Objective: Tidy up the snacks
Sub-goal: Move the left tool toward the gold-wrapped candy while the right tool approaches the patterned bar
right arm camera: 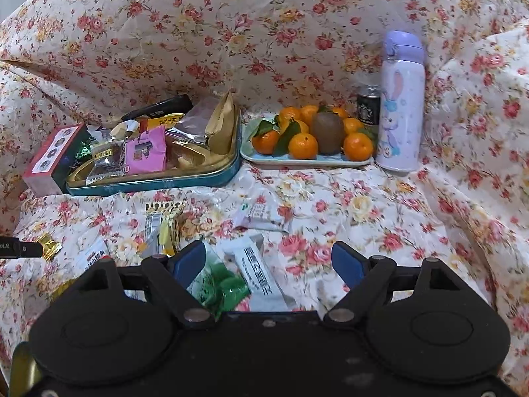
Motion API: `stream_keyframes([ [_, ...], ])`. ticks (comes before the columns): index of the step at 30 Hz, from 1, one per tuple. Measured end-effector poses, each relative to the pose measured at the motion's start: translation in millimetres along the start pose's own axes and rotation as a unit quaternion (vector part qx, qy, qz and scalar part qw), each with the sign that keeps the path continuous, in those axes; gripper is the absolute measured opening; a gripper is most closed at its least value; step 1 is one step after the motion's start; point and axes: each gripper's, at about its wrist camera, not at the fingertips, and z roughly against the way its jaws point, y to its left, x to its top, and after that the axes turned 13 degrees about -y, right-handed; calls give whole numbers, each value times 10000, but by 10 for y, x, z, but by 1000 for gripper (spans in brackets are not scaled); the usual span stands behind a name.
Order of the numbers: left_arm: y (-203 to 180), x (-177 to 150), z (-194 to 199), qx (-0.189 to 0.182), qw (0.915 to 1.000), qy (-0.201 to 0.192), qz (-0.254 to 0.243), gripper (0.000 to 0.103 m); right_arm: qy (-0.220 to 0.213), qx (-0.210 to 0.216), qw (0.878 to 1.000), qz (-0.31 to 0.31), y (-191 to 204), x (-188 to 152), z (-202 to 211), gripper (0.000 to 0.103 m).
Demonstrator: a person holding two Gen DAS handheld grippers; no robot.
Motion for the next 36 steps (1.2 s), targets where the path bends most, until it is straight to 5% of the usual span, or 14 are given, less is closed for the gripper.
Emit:
stream_keyframes([
  [20, 8, -51, -397, -351, 9993, -21, 147, 62, -215, 758, 9968, 99, 426, 49, -158, 84],
  [29, -114, -254, -341, -206, 9968, -604, -485, 62, -281, 999, 9943, 225, 610, 31, -229, 81],
  [36, -103, -310, -315, -211, 9952, -816, -505, 62, -208, 1054, 9937, 319, 773, 18, -399, 79],
])
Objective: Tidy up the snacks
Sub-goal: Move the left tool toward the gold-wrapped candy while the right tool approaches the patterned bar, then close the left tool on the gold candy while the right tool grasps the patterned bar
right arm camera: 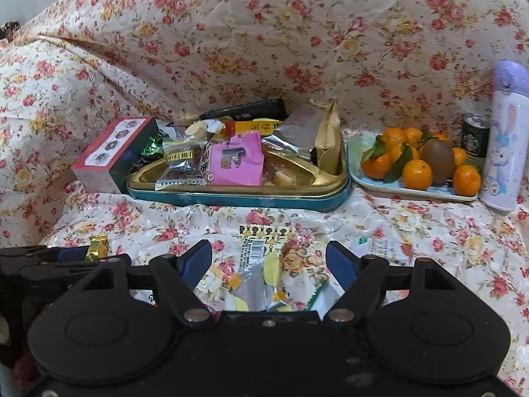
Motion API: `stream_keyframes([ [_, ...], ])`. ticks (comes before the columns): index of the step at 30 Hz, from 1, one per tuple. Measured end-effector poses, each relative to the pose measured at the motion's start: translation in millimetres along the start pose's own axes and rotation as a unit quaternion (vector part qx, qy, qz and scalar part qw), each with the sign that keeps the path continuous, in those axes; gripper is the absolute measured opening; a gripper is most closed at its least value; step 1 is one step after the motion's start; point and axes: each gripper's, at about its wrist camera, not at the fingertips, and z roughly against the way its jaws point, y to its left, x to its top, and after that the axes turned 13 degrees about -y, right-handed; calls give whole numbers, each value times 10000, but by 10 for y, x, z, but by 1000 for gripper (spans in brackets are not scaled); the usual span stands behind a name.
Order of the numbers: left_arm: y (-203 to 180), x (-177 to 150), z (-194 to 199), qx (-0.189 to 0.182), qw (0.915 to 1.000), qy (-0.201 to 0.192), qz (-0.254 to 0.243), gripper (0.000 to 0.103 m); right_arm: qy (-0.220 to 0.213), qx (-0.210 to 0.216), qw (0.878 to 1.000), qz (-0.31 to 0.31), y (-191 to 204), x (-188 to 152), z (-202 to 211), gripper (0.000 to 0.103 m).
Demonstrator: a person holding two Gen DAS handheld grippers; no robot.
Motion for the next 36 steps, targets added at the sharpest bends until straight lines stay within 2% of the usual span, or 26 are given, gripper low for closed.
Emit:
stream_keyframes([
  [7, 2, -7, 3, -36, 10000, -6, -28, 62, 272, -123, 9995, 89, 55, -37, -276, 78],
  [13, 5, -1, 0, -56, 10000, 35, -31, 62, 555, -160, 9983, 109, 91, -97, -488, 73],
  [16, 10, -6, 3, -74, 10000, 21, -37, 62, 616, -180, 9979, 116, 105, -125, -547, 55],
  [17, 11, -9, 5, -77, 10000, 10, -44, 62, 611, -181, 9979, 138, 109, -133, -555, 45],
  [18, 10, -12, 8, -78, 10000, -2, -52, 62, 583, -161, 9981, 155, 112, -136, -554, 38],
  [23, 6, -14, 9, -77, 9999, -22, -62, 62, 197, -318, 9992, 111, 50, -80, -488, 37],
  [29, 9, -4, 7, -47, 10000, -3, -41, 60, -367, -451, 9977, -353, -159, 89, -300, 36],
  [36, 99, 82, 3, 56, 9999, 82, 117, 38, -931, -516, 9916, -740, -351, 270, -16, 36],
])
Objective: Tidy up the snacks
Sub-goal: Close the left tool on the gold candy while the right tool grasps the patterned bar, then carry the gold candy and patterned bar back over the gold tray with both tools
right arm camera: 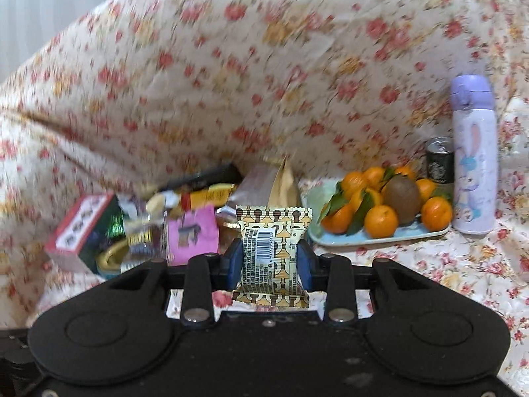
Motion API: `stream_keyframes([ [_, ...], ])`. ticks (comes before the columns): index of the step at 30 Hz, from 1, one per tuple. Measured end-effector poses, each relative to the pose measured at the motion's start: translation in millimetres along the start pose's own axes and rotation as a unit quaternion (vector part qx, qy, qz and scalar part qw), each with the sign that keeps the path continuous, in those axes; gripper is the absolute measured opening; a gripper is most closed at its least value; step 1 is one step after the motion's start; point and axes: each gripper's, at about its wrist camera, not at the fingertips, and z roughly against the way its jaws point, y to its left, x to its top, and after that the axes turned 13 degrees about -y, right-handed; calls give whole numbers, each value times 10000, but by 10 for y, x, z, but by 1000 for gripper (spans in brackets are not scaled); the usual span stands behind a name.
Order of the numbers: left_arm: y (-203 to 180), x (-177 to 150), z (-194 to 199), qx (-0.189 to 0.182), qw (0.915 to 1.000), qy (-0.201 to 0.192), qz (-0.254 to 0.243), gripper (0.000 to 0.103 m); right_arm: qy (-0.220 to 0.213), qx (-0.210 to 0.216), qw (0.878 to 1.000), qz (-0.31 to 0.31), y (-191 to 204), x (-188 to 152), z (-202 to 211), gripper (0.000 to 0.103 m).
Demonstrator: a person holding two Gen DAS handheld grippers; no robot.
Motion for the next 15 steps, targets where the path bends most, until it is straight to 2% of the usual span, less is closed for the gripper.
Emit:
stream_keyframes([
  [1, 4, 14, -7, -3, 10000, 27, 21, 37, -34, -3, 10000, -86, -32, 20, 35, 36],
  [3, -8, 27, -15, -1, 10000, 29, 7, 28, -70, 9, 9997, -222, -81, 49, 100, 36],
  [15, -156, 161, 108, 11, 9998, -92, -174, 26, 12, 178, 9990, -408, -225, -5, 464, 36],
])
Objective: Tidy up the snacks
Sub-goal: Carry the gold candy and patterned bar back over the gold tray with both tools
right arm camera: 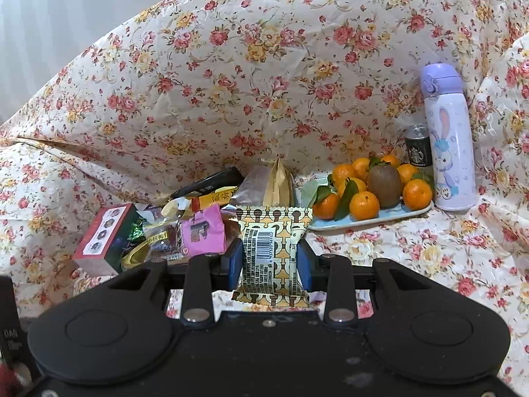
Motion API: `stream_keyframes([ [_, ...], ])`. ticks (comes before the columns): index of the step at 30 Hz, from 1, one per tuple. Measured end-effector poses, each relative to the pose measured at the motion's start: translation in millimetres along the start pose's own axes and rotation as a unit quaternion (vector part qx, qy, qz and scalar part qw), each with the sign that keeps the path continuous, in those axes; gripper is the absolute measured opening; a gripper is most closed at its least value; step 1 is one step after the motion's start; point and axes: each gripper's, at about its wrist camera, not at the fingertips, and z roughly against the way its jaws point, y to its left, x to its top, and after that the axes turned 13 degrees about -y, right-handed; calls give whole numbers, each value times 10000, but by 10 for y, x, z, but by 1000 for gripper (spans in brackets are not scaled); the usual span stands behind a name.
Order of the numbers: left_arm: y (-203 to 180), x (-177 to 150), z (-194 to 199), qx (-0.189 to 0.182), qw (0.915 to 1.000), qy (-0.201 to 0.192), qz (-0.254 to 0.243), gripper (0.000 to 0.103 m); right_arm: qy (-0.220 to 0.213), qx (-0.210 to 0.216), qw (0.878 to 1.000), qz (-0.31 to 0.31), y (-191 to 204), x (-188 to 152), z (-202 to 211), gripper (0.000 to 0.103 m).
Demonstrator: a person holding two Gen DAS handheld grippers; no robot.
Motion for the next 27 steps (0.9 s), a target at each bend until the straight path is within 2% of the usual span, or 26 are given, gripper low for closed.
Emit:
stream_keyframes([
  [7, -171, 223, 337, -86, 9998, -170, -78, 26, 23, -25, 10000, -24, -83, -12, 255, 36],
  [13, -392, 307, 801, -195, 9990, -239, -327, 26, 24, -30, 10000, -3, -94, -14, 568, 36],
  [20, -589, 164, 1252, -583, 9979, 20, -286, 26, -46, 30, 10000, 78, -73, -64, 1055, 36],
  [27, -786, -99, 1676, -844, 9958, 185, -315, 26, -98, 63, 9998, -134, -103, -162, 1598, 36],
])
